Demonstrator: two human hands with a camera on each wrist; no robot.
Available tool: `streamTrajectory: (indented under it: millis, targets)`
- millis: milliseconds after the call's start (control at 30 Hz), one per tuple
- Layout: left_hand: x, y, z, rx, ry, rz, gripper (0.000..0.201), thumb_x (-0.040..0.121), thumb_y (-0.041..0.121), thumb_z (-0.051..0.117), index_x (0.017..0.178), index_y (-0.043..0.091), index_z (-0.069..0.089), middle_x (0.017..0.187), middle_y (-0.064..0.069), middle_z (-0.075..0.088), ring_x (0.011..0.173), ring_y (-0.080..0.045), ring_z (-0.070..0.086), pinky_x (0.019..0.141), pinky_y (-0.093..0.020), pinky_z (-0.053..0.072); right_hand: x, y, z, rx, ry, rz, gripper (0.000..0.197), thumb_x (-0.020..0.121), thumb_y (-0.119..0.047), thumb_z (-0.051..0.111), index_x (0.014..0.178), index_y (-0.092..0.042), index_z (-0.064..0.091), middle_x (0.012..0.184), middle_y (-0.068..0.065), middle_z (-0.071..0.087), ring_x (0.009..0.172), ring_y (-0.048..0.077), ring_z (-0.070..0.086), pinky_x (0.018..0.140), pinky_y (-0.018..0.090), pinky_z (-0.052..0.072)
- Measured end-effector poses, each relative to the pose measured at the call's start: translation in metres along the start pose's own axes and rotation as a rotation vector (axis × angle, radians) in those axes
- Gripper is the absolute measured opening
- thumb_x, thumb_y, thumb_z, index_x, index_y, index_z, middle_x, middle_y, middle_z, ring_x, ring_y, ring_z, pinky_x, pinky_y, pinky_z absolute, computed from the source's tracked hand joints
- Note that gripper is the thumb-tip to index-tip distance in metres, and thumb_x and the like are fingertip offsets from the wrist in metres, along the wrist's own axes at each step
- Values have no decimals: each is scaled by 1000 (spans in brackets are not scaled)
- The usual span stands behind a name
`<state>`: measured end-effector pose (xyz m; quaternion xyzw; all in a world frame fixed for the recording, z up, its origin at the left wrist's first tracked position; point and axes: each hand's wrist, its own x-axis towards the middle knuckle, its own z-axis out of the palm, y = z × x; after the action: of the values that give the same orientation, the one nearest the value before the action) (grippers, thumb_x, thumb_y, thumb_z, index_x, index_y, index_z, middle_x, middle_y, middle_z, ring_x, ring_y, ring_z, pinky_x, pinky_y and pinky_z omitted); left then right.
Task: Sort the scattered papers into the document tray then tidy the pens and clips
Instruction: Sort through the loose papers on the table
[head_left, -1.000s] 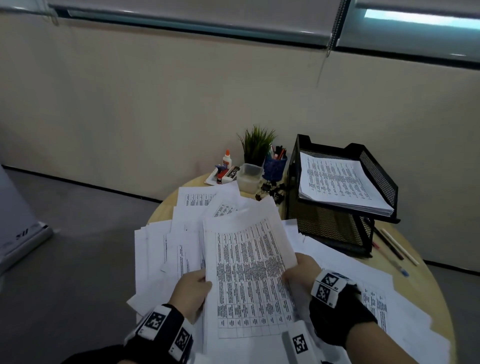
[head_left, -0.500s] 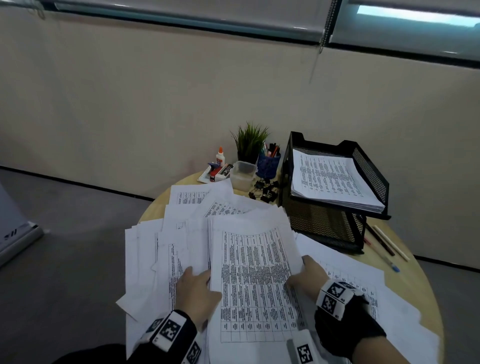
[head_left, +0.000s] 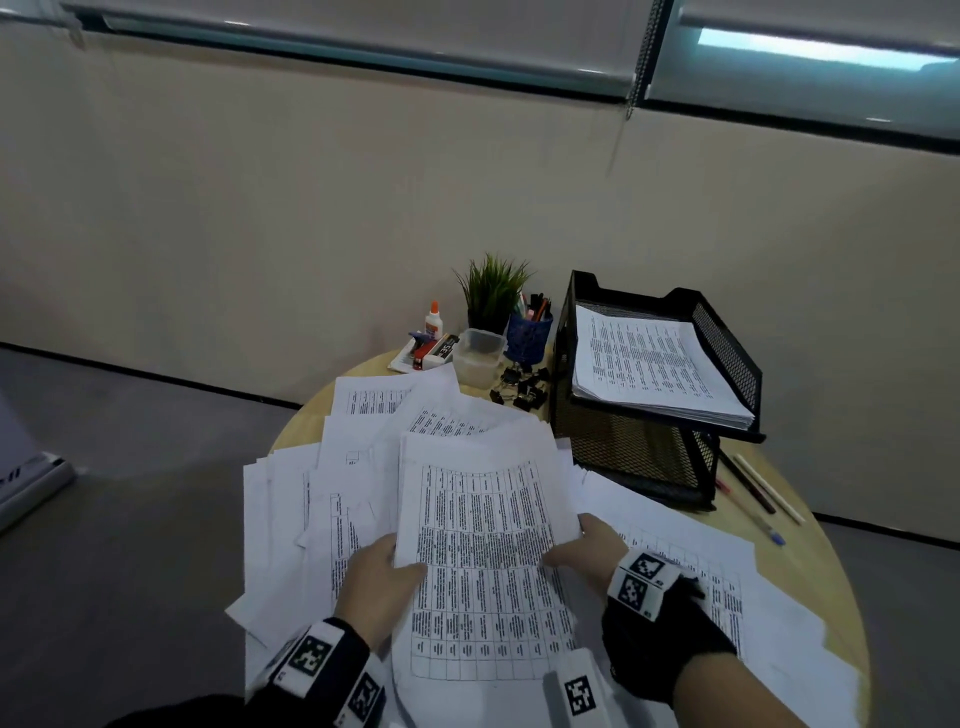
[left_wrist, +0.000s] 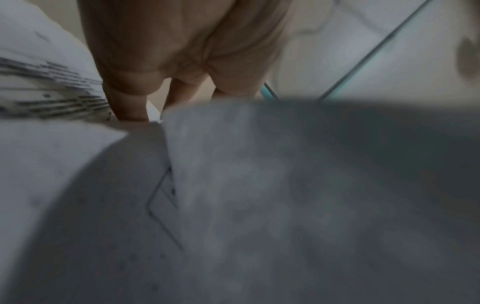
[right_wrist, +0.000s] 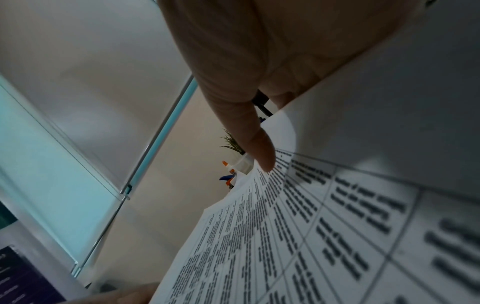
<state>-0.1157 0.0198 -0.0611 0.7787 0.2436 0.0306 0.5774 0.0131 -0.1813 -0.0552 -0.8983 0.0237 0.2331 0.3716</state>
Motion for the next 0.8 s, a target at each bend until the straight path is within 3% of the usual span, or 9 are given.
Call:
streamTrajectory:
  millis: [67, 133, 200, 333, 400, 467, 533, 633, 800]
  targets:
    - [1, -1, 2, -16, 15, -54, 14, 88, 7, 60, 96, 18, 59, 115, -7, 60, 92, -18, 60, 79, -26, 49, 3, -3, -1, -23, -1, 29, 68, 71, -16, 78, 128, 1, 45, 126, 15, 56, 115, 27, 54, 87, 32, 48]
    - [4, -3, 2, 18, 26, -101, 32, 87, 14, 62, 116, 4, 54, 129, -13, 53, 111, -28, 55, 99, -38, 45, 6, -2, -2, -26, -33, 46, 77, 69, -17, 80, 134, 3, 43, 134, 17, 52, 122, 30, 51, 97, 35, 46]
    - [8, -6, 0, 38, 63, -149, 52, 87, 18, 62, 127, -10, 44, 135, -23, 47, 122, -36, 48, 105, -42, 38, 4, 1, 1, -72, -62, 59, 73, 71, -18, 77, 133, 3, 45, 133, 17, 53, 121, 29, 51, 97, 32, 46]
    - [13, -5, 0, -4, 110, -182, 59, 86, 18, 63, 129, -15, 38, 132, -30, 44, 123, -39, 45, 102, -43, 37, -3, 5, 6, -193, -3, 57, 15, 78, -8, 60, 83, -8, 46, 88, 8, 54, 81, 19, 54, 63, 22, 43]
    - [13, -3, -2, -42, 102, -177, 45, 86, 14, 63, 115, -16, 46, 113, -32, 50, 110, -40, 52, 93, -41, 43, -4, 5, 8, -219, 25, 26, 36, 81, -6, 58, 66, -18, 28, 72, 0, 39, 63, 10, 39, 53, 21, 35]
    - [16, 0, -5, -115, 80, -170, 18, 86, 9, 63, 79, 0, 49, 75, -17, 48, 73, -25, 52, 66, -30, 41, -4, 4, 8, -238, 30, 13, 44, 84, -7, 57, 64, -21, 21, 69, -3, 33, 59, 6, 33, 49, 19, 30]
    - [19, 0, -11, -201, 57, -194, 33, 86, 8, 63, 67, 13, 37, 69, 0, 37, 63, -11, 39, 57, -24, 30, -4, 3, 9, -264, 37, -3, 46, 87, -6, 54, 63, -20, 18, 69, -3, 30, 58, 6, 30, 45, 17, 24]
    - [17, 1, -11, -252, 1, -175, 4, 85, 2, 64, 87, 5, 63, 84, -4, 61, 81, -21, 59, 76, -31, 50, -3, 6, 10, -288, 45, -11, 40, 87, -7, 53, 65, -19, 22, 70, -4, 32, 59, 5, 32, 44, 16, 23]
    - [11, 4, -1, -276, 62, -101, 29, 78, -5, 68, 103, 6, 61, 100, -13, 67, 91, -29, 64, 84, -41, 53, -7, 10, 8, -193, 1, -18, 14, 83, -6, 58, 86, -9, 44, 87, 7, 50, 81, 19, 49, 54, 20, 36]
